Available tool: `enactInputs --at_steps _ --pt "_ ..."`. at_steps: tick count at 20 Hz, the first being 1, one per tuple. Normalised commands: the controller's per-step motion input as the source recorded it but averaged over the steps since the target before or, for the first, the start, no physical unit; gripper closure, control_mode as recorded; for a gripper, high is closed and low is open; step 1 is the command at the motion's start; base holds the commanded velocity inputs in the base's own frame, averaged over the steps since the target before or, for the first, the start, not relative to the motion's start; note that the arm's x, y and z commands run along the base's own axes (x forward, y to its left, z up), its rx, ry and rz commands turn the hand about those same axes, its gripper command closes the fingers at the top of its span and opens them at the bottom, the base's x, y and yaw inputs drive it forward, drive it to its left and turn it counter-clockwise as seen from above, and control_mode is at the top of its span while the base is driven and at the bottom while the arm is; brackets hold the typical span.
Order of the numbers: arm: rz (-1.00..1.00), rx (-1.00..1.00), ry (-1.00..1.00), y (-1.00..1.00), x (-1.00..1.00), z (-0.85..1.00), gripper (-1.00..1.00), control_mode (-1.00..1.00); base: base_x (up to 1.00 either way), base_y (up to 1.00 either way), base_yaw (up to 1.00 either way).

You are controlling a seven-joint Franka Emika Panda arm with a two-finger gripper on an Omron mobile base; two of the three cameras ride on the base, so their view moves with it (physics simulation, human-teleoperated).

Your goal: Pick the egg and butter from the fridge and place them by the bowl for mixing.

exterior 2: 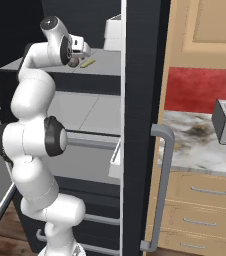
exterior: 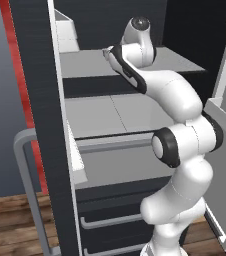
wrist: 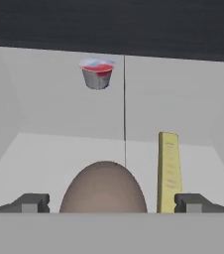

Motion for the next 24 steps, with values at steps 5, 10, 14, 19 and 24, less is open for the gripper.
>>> enactInputs --at_steps 5,10,14,19,24 --pt "0.00 0.00 0.01 0.00 0.00 -0.04 -1.00 -1.00 0.00 0.00 0.00" --pt "0.00 0.00 0.00 0.00 0.00 -0.06 -1.00 -1.00 0.00 0.00 0.00" --pt "0.00 0.01 0.00 0.00 0.00 -0.11 -1.00 -1.00 0.00 0.00 0.00" --pt "0.00 0.00 0.00 0.00 0.00 -0.05 1.00 -1.00 0.00 0.00 0.00" --pt "0.00 0.00 0.00 0.00 0.00 0.00 1.00 -1.00 0.00 0.00 0.00"
